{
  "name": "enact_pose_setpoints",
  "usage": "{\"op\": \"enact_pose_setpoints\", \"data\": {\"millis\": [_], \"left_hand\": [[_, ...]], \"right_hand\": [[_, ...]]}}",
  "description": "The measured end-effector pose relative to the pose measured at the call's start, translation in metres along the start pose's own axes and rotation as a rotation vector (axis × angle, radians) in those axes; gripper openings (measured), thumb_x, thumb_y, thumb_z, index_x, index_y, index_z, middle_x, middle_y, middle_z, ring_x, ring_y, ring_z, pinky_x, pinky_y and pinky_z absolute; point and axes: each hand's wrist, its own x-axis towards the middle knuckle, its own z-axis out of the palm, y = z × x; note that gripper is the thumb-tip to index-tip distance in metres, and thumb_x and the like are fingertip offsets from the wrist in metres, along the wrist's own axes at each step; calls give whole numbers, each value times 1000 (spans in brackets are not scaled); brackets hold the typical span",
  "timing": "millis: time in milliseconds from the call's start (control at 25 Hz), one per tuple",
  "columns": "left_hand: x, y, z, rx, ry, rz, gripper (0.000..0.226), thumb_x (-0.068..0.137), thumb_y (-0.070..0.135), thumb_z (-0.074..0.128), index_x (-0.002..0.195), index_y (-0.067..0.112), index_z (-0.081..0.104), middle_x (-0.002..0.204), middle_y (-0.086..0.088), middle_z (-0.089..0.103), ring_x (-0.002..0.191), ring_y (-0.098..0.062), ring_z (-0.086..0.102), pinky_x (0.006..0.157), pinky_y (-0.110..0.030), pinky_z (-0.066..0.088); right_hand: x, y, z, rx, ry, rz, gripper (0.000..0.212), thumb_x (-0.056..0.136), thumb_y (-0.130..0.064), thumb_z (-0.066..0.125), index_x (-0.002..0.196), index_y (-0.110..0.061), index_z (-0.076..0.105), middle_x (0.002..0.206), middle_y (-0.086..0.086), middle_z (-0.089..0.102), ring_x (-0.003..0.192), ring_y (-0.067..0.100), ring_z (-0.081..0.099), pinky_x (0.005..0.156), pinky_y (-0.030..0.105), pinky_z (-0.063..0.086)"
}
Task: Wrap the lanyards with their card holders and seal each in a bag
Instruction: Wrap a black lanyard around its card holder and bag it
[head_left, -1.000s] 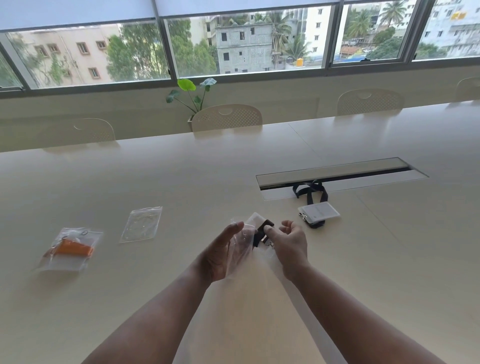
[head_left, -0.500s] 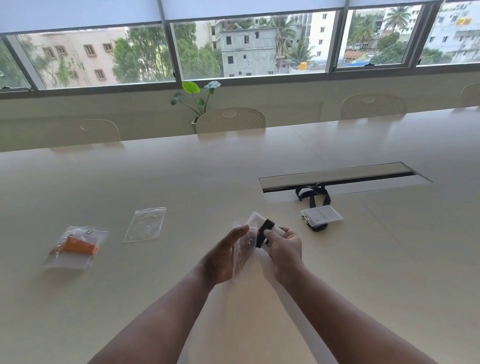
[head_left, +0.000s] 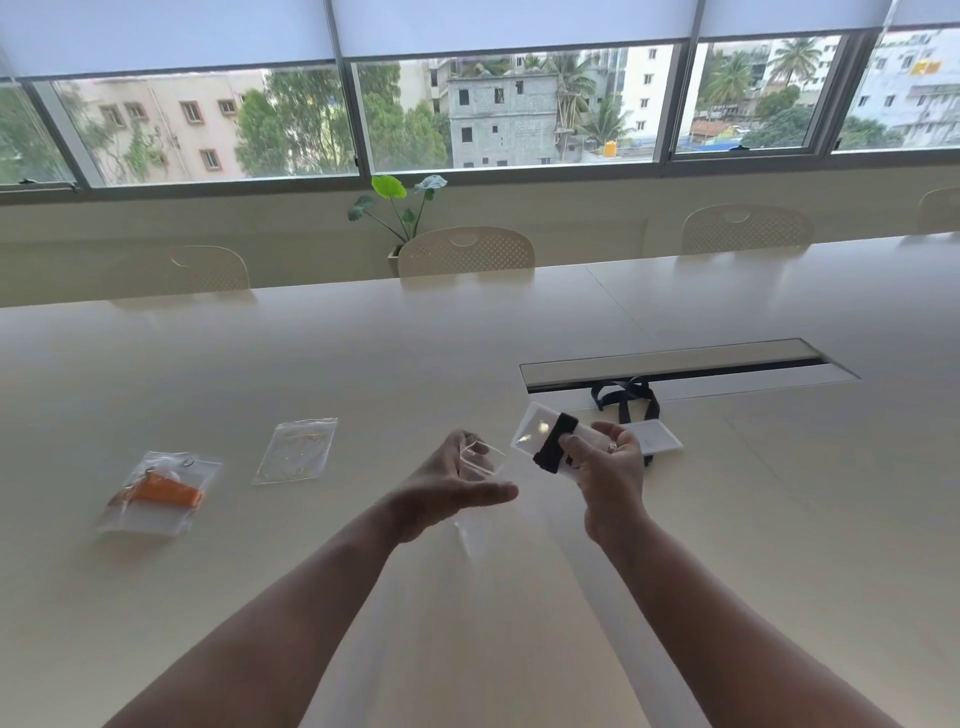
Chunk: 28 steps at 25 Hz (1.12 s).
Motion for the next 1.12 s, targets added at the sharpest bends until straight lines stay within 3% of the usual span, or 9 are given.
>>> {"op": "enact_pose_setpoints", "data": {"millis": [80, 200, 320, 640, 1120], "left_hand": [[-4, 3, -5, 240, 24, 63, 77, 57, 49, 93, 118, 29, 50, 113, -1, 62, 92, -1, 62, 82, -19, 54], [-8, 4, -6, 617, 137, 131, 84, 55, 61, 85, 123, 34, 44, 108, 10, 51, 104, -12, 51, 91, -29, 48], [-10, -1, -3, 794, 169, 172, 91, 53, 68, 77, 128, 35, 37, 105, 20, 41, 107, -14, 44, 93, -32, 38], [-12, -6, 0, 919, 188, 166, 90, 55, 71, 74, 126, 38, 29, 118, 16, 39, 108, -12, 38, 94, -31, 30], [-13, -8, 10, 991, 112, 163, 89, 54, 70, 72, 124, 37, 28, 115, 16, 40, 104, -13, 35, 92, -30, 29]], "right_hand": [[0, -8, -1, 28, -21, 2, 35, 80, 0, 78, 104, -15, 59, 92, 7, 64, 76, 17, 62, 62, 26, 52], [-4, -14, 0, 17, -76, 8, 26, 82, -5, 77, 99, -18, 63, 96, 8, 66, 79, 19, 63, 64, 28, 51], [-11, -15, 2, -78, -172, -22, 25, 82, -3, 75, 99, -17, 64, 95, 9, 68, 82, 22, 65, 69, 33, 56], [-28, -18, 6, -405, -255, -141, 25, 81, -6, 74, 98, -22, 64, 94, 11, 66, 77, 20, 63, 48, 15, 49], [-34, -12, 10, -548, -382, -86, 21, 78, -5, 74, 94, -18, 67, 81, 3, 67, 64, 11, 61, 48, 18, 48]]}}
